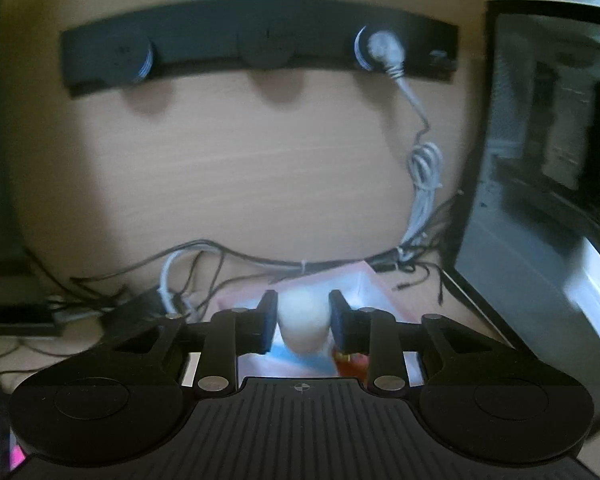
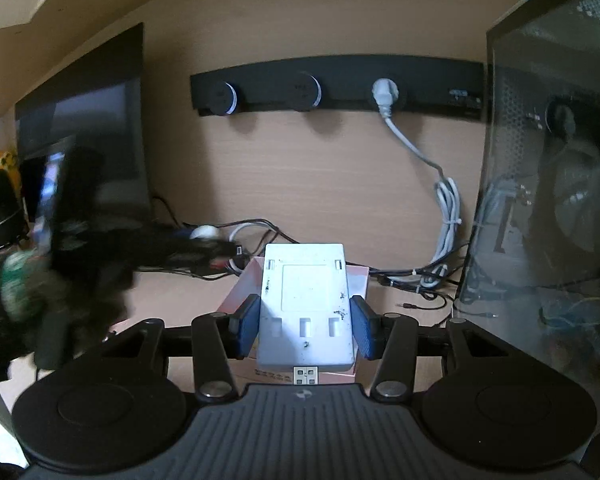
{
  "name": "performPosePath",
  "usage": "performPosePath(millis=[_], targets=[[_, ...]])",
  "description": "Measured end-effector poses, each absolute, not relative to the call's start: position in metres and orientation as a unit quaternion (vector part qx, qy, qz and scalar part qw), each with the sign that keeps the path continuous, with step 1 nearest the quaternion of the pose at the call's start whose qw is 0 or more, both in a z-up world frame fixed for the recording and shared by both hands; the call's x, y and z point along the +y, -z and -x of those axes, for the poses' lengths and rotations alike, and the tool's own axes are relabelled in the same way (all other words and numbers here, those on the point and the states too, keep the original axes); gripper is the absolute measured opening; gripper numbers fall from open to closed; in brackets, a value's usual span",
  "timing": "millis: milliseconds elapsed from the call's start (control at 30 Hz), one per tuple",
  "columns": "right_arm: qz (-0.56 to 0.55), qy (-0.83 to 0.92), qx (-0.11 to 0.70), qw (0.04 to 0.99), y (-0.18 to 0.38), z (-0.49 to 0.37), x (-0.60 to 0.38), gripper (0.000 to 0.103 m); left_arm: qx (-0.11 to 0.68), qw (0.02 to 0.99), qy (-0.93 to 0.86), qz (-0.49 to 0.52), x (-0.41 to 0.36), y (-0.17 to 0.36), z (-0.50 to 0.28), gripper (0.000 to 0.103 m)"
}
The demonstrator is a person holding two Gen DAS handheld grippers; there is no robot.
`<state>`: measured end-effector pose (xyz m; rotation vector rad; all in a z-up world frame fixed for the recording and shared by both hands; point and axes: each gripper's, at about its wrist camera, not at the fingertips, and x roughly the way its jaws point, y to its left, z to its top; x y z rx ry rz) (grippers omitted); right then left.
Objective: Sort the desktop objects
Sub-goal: 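Drop the card reader into the box with the right tool while the left tool drops the white bottle in, then grasp the red-white doll keychain with the right tool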
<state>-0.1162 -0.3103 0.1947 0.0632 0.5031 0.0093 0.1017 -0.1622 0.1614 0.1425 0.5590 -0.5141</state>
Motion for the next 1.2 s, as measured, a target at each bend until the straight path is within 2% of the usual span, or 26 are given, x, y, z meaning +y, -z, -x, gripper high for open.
performPosePath(millis=[33, 100, 167, 233, 500, 767, 833, 1033, 1200], targets=[[-0.032, -0.005, 0.252, 0.967, -0.191, 0.114, -0.312, 0.047, 0.284, 0.924, 0.248, -0.059, -0.165, -0.157, -0.111, 0.049], [-0.031, -0.001, 0.263, 0.964, -0.183, 0.106, -0.313, 0.047, 0.304, 0.922, 0.234, -0.04, -0.162, -0.15, -0.118, 0.054], [-0.034, 0.005, 0.276, 0.96, -0.174, 0.098, -0.316, 0.047, 0.32, 0.92, 0.225, -0.031, -0.149, -0.141, -0.108, 0.064], [-0.046, 0.007, 0.291, 0.955, -0.164, 0.085, -0.318, 0.047, 0.338, 0.916, 0.211, -0.031, -0.134, -0.131, -0.09, 0.079], [-0.083, -0.007, 0.346, 0.934, -0.124, 0.007, -0.307, 0.047, 0.435, 0.887, 0.153, -0.009, -0.071, -0.076, -0.016, 0.09], [-0.023, 0.016, 0.32, 0.947, -0.104, -0.092, -0.263, 0.048, 0.449, 0.889, 0.083, 0.023, -0.006, -0.066, 0.015, 0.095], [-0.011, 0.021, 0.324, 0.946, -0.095, -0.113, -0.253, 0.056, 0.452, 0.889, 0.063, 0.032, 0.009, -0.065, 0.017, 0.095], [-0.025, -0.006, 0.352, 0.936, -0.075, -0.097, -0.225, 0.058, 0.457, 0.888, 0.02, 0.053, 0.05, -0.059, 0.023, 0.097], [0.006, -0.058, 0.333, 0.941, -0.076, -0.049, -0.18, 0.074, 0.458, 0.885, -0.011, 0.077, 0.079, -0.054, 0.026, 0.097]])
